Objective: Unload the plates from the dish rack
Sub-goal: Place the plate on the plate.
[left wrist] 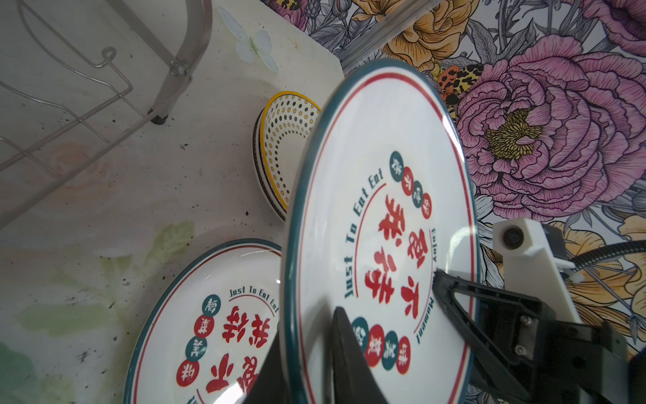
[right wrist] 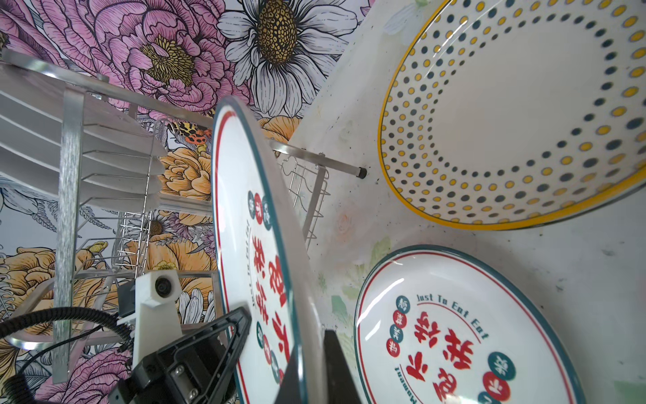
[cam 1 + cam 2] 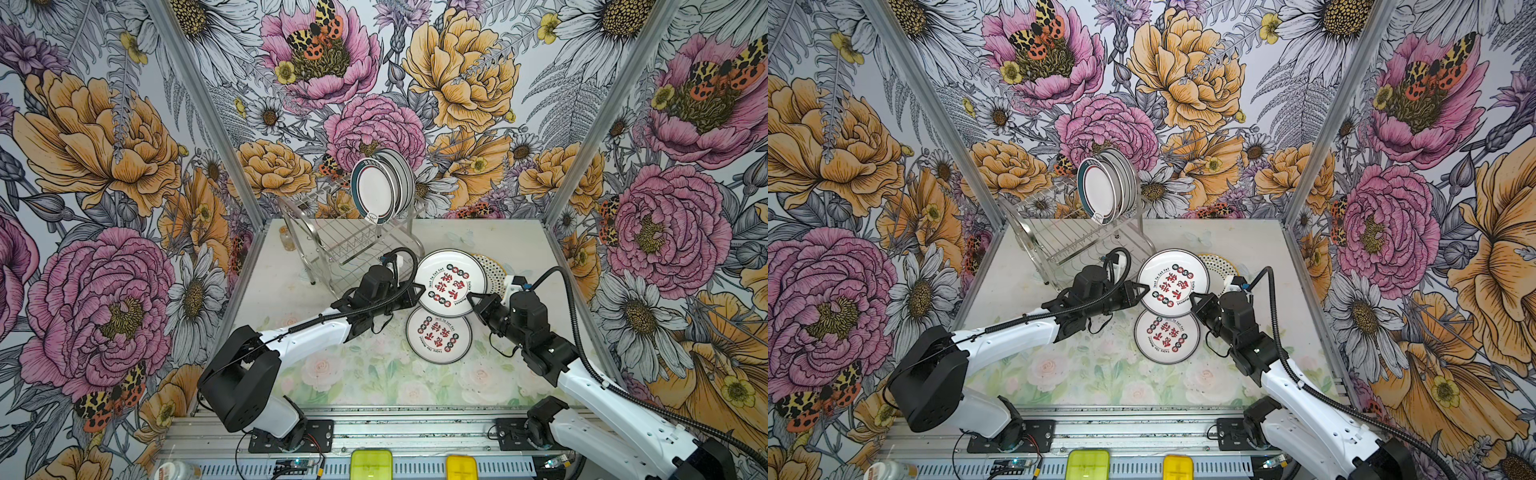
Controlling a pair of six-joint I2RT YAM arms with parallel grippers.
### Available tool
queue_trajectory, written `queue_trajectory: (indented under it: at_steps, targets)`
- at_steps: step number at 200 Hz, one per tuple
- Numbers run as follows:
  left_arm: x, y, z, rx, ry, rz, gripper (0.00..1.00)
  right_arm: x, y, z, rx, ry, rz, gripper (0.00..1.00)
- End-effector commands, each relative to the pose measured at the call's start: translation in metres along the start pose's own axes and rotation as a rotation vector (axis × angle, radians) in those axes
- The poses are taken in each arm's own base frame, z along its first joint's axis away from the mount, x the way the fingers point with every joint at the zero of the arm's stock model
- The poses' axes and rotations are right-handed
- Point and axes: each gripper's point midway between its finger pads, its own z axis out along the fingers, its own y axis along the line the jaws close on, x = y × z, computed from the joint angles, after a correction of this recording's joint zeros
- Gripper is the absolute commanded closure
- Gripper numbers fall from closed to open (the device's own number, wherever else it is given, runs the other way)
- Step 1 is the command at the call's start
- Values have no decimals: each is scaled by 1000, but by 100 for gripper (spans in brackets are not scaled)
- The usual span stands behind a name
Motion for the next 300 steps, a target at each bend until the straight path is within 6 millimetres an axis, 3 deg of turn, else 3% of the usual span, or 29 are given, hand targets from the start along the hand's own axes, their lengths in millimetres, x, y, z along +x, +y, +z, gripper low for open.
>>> queue_trajectory:
  at_steps: [1,15,30,54,118,164,300]
  targets:
    - [25,-12,2,53,77,96,97,9,10,5,-46,41,-65,100]
    - [28,-6,2,26,86,96,100,9,9,6,-40,43,-69,100]
    - [31,0,1,0,89,93,100,10,7,9,-29,49,-73,77]
    - [36,9,-4,-34,94,85,100,10,0,12,3,47,-79,58]
    - [48,32,-25,-128,118,54,100,-4,-37,4,226,-17,-141,35]
    - [55,47,-30,-219,157,31,100,-27,-60,-18,418,-105,-227,29]
    - [87,66,-10,-300,300,-76,100,-82,-55,-39,692,-255,-490,25]
